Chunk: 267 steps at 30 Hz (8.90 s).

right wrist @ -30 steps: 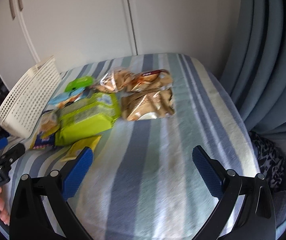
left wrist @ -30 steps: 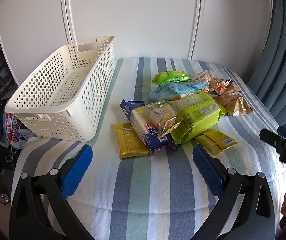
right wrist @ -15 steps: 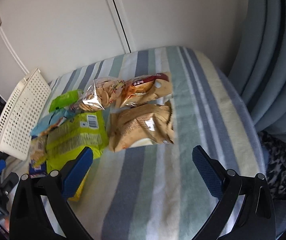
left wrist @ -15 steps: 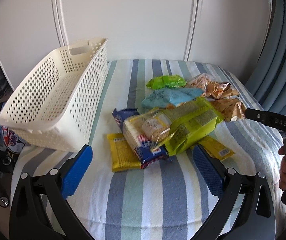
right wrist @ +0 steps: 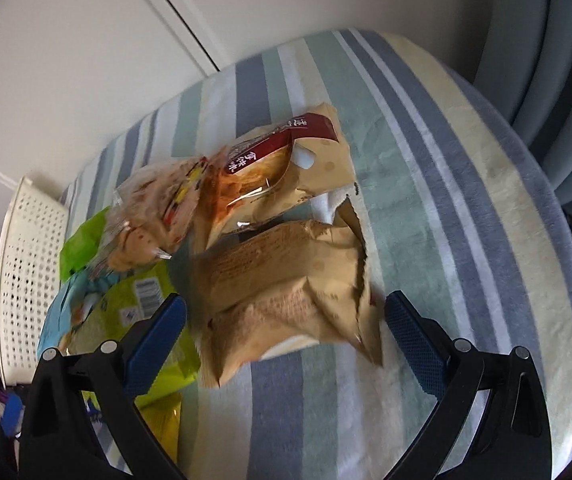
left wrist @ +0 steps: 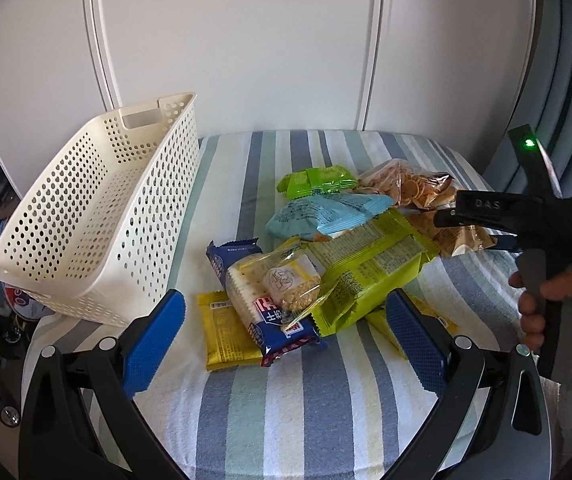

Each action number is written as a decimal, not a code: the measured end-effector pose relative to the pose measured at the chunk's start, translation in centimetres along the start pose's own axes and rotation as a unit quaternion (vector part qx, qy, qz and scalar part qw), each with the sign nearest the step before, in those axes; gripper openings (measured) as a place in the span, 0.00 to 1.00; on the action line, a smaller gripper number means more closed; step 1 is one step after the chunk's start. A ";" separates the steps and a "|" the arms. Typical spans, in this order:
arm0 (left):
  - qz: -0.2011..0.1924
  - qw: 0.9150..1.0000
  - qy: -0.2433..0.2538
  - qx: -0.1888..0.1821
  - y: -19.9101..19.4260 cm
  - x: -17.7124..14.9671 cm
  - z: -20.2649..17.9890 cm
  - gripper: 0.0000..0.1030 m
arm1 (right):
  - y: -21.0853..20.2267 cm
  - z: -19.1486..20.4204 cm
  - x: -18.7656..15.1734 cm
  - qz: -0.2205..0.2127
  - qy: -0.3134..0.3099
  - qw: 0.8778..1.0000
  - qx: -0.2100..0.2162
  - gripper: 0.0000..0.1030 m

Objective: Organize snacks
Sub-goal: 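Move the left tool to the light blue packet while the right tool approaches the tan bag, then close the left gripper on the light blue packet, then lift the light blue packet with the left gripper and drop it into the basket, then carry the tan bag with the right gripper and release it into the basket, then move the right tool back to the pile and grasp the tan cookie bag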

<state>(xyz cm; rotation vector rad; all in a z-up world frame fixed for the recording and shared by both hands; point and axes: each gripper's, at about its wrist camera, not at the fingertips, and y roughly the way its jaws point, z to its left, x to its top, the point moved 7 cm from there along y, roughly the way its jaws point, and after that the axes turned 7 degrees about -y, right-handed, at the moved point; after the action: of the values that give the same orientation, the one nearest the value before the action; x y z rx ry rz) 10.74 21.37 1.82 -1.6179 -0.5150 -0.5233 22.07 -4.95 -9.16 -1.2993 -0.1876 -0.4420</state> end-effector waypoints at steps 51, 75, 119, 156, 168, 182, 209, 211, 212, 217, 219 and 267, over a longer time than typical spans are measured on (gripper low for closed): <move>0.117 0.983 -0.100 -0.099 12.8 4.9 -2.9 0.98 | -4.1 2.1 -1.5 -0.067 -0.150 0.986 -0.034 0.73; 0.109 0.991 -0.076 -0.012 14.0 5.5 -2.8 0.79 | -4.1 2.0 -1.5 -0.069 -0.148 0.986 -0.029 0.73; -0.093 0.982 -0.154 0.060 -2.1 9.5 12.7 0.55 | -3.4 1.7 -1.4 -0.068 -0.142 0.987 -0.040 0.73; -0.110 0.959 -0.223 0.135 -1.9 5.8 21.3 0.98 | -11.2 18.0 1.4 -0.192 -0.216 0.957 0.031 0.73; -0.137 0.947 -0.236 0.169 -3.3 5.8 23.3 0.98 | -8.1 33.7 1.1 -0.172 -0.305 0.932 0.089 0.74; -0.149 0.947 -0.232 0.164 -4.0 5.9 23.1 0.98 | -6.4 37.3 0.9 -0.170 -0.316 0.929 0.087 0.90; -0.175 0.972 -0.153 0.037 -4.5 7.2 15.1 0.98 | -9.6 21.7 0.8 -0.182 -0.228 0.956 0.010 0.95; -0.174 0.973 -0.147 0.025 -4.5 7.1 14.4 0.98 | -9.4 20.2 0.6 -0.174 -0.223 0.959 0.002 0.95; -0.173 0.974 -0.146 0.019 -4.5 7.0 14.2 0.98 | -9.2 19.4 0.5 -0.166 -0.221 0.961 -0.003 0.95; -0.157 0.978 -0.134 -0.018 -4.0 6.7 12.0 0.98 | -7.9 15.5 -0.4 -0.137 -0.196 0.971 -0.023 0.95; -0.150 0.980 -0.127 -0.029 -3.8 6.5 11.1 0.98 | -7.5 14.1 -0.4 -0.133 -0.186 0.973 -0.031 0.95; -0.067 0.995 -0.026 -0.062 0.9 3.3 4.3 0.98 | 4.2 0.3 10.1 -0.045 0.039 0.993 -0.103 0.95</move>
<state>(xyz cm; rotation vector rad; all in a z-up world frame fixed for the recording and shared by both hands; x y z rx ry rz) 14.10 25.61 2.69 -1.7262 -0.6445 -0.6254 32.97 -5.97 -8.96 -1.4767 -0.1388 -0.6007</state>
